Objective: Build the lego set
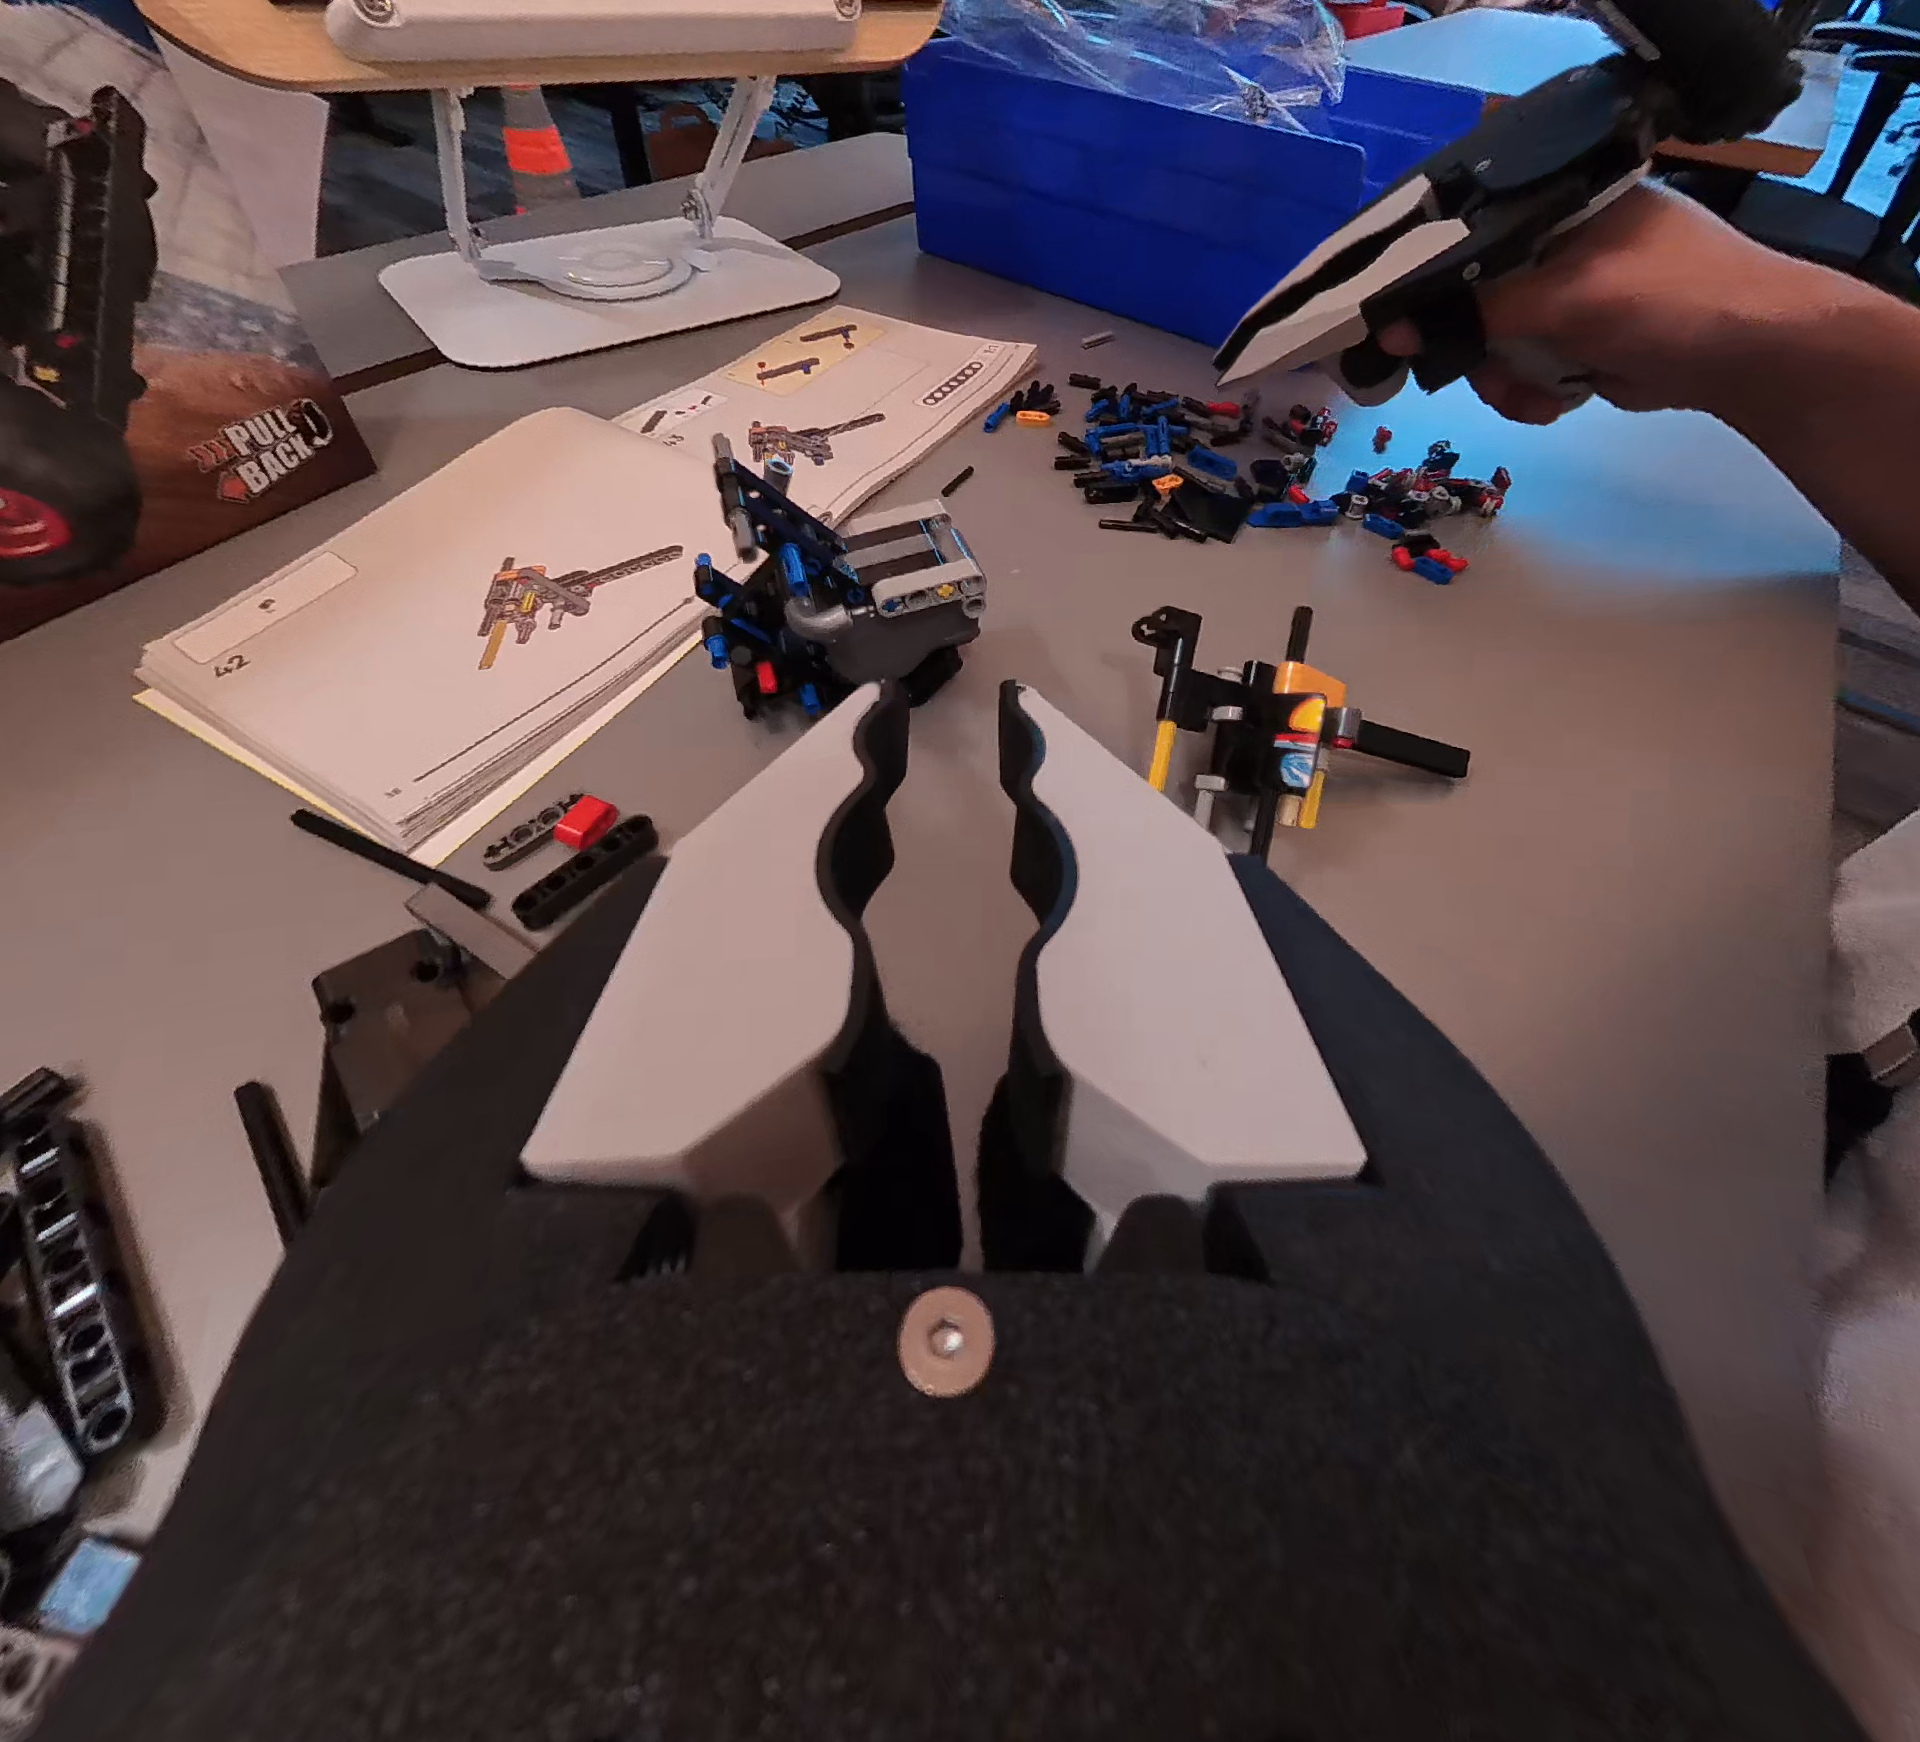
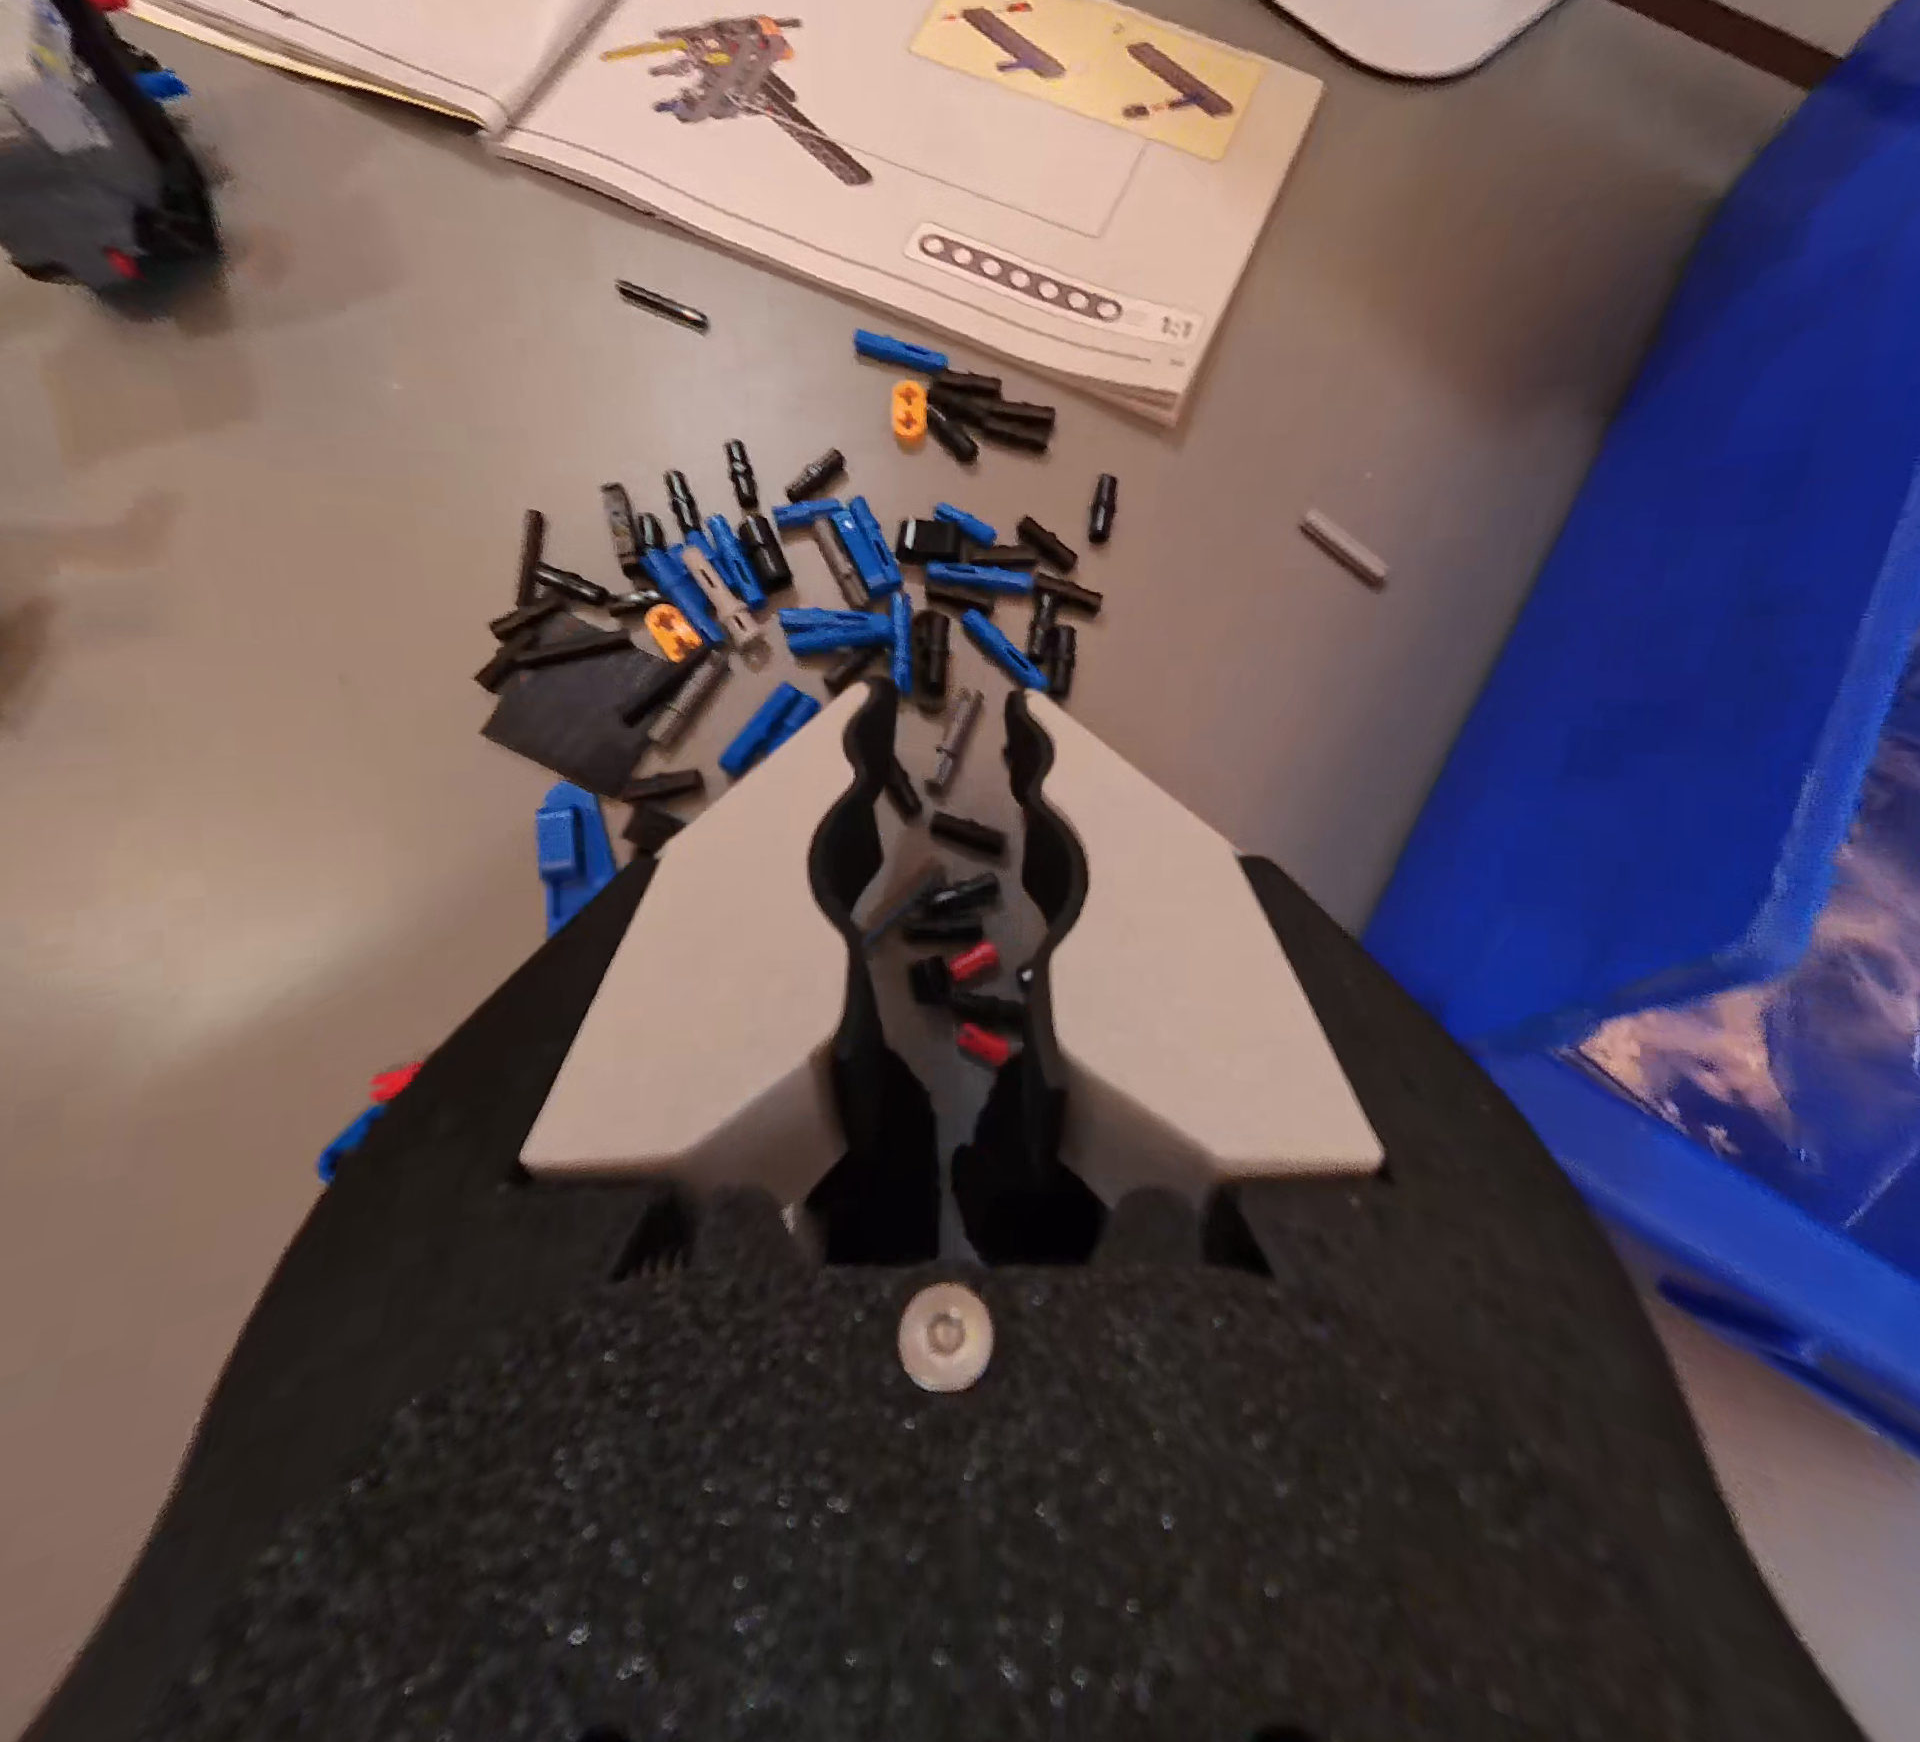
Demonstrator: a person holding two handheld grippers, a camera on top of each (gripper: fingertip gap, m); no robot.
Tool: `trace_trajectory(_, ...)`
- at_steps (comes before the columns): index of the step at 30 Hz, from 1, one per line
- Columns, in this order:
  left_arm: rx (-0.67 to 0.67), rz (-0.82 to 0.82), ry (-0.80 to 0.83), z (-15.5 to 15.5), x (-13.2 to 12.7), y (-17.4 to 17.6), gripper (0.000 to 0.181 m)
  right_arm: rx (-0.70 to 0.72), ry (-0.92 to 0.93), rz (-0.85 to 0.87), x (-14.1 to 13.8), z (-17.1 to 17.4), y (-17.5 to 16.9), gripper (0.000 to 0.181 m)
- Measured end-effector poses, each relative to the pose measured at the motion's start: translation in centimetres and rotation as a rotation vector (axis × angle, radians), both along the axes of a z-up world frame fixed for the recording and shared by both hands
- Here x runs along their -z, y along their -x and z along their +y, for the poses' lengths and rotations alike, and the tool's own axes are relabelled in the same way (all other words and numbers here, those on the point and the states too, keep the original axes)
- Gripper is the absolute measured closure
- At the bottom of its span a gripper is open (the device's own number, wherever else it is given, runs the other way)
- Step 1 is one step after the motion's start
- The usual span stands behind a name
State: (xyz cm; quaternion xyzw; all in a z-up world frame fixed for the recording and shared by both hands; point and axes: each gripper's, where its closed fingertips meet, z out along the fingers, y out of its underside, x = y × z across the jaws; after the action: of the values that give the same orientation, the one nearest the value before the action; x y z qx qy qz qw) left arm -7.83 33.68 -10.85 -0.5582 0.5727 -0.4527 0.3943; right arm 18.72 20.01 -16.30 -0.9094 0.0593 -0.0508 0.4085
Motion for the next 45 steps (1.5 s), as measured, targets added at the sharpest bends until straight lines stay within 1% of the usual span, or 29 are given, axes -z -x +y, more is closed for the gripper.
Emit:
trace_trajectory(5,0.046,0.021,-0.020,0.4,0.2,-1.5,0.166,0.069,0.014,0.002,0.7,-2.3,-1.1,0.161)
trace_trajectory(11,0.058,0.031,0.012,0.6,0.9,-2.4,0.166,0.136,0.032,-0.013,0.8,-4.9,-1.7,0.160)
trace_trajectory(17,0.071,-0.011,0.089,0.9,0.2,-2.3,0.167,0.194,0.022,0.014,0.1,-8.1,-1.0,0.160)
trace_trajectory(20,0.083,-0.010,0.101,0.8,0.2,-2.3,0.167,0.210,0.014,0.013,-0.1,-8.9,-0.3,0.161)
trace_trajectory(26,0.086,0.011,0.097,0.7,0.5,-2.2,0.166,0.193,-0.005,0.037,0.0,-9.0,1.9,0.160)
trace_trajectory(32,0.084,0.028,0.054,0.4,0.8,-2.1,0.166,0.184,-0.046,0.052,0.2,-8.9,2.7,0.161)
trace_trajectory(35,0.087,0.037,0.031,0.2,1.0,-2.1,0.166,0.114,-0.063,0.021,-0.1,-7.4,2.6,0.162)
trace_trajectory(38,0.092,0.046,0.006,-0.1,1.2,-2.0,0.166,0.042,-0.039,-0.028,0.1,-5.9,2.0,0.164)
trace_trajectory(43,0.086,0.064,-0.030,-0.2,1.6,-1.9,0.166,-0.049,0.009,-0.038,1.2,-5.0,1.6,0.162)
trace_trajectory(45,0.081,0.069,-0.039,-0.2,1.7,-1.9,0.166,-0.052,0.017,-0.055,1.5,-4.8,1.3,0.163)
